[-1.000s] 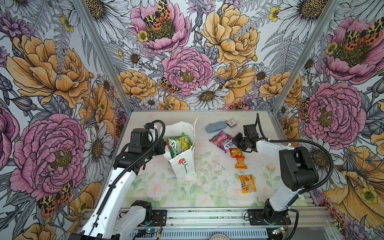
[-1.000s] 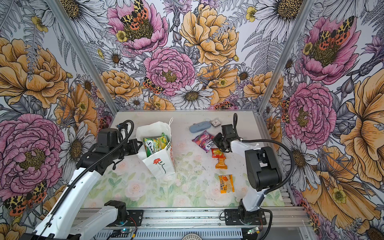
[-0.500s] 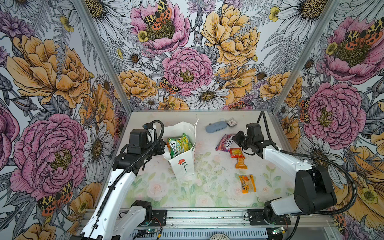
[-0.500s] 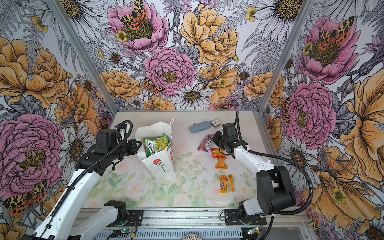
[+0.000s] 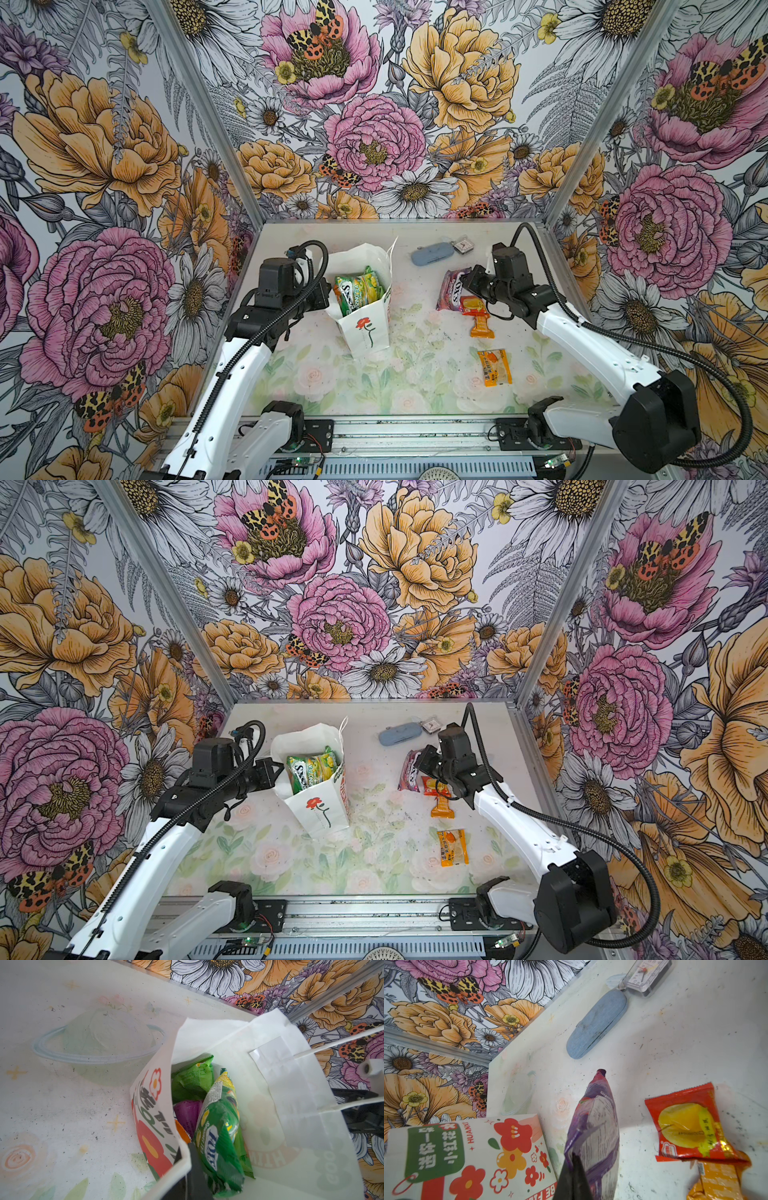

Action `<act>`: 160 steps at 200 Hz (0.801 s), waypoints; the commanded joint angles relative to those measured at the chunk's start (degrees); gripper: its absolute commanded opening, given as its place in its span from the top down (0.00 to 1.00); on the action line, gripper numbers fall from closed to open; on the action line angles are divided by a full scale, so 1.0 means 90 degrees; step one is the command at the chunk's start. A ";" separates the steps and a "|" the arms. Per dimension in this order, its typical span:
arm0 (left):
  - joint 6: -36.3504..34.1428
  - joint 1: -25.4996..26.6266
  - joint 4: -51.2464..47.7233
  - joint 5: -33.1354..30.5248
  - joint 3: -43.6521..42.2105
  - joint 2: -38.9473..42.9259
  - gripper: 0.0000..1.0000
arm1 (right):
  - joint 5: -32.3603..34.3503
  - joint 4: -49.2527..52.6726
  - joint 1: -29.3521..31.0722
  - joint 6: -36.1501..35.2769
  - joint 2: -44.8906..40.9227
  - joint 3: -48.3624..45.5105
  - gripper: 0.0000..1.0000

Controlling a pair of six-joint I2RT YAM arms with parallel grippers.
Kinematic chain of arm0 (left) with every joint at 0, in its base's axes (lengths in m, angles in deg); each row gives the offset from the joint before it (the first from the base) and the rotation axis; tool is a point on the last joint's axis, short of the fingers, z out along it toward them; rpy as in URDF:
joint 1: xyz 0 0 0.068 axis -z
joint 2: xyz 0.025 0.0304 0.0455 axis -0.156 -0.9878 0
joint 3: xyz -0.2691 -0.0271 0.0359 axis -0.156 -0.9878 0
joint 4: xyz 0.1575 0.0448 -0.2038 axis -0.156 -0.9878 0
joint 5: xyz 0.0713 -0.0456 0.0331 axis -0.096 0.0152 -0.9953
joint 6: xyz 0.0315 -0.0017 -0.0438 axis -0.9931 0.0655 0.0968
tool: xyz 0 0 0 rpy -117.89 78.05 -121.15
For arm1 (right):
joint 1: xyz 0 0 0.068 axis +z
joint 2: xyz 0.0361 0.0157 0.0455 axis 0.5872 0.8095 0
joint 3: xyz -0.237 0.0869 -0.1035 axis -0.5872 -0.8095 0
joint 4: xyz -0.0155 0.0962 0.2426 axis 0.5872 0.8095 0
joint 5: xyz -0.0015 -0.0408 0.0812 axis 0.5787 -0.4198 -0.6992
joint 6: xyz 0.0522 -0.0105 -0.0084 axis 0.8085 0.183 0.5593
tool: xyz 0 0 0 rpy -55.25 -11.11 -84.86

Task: Place the snacks into the paper bag
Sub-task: 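Lift the purple Berries bag with the right gripper off the table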

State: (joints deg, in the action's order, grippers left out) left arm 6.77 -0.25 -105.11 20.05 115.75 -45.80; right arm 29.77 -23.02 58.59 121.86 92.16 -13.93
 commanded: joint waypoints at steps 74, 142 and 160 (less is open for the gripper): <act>-0.0003 -0.0102 0.0435 0.0069 -0.0020 0.0165 1.00 | 0.0631 0.0931 0.0733 -0.0800 -0.0922 0.1357 1.00; -0.0003 -0.0110 0.0436 0.0088 -0.0011 0.0184 1.00 | 0.0874 0.1446 0.1143 -0.1366 -0.0836 0.2524 1.00; 0.0000 -0.0111 0.0446 0.0097 -0.0018 0.0187 1.00 | 0.0865 0.1498 0.1285 -0.1611 -0.0674 0.2992 1.00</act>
State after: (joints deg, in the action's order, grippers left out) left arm 6.92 -0.59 -105.06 20.05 115.64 -45.75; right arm 36.44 -8.86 68.66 111.35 85.60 6.94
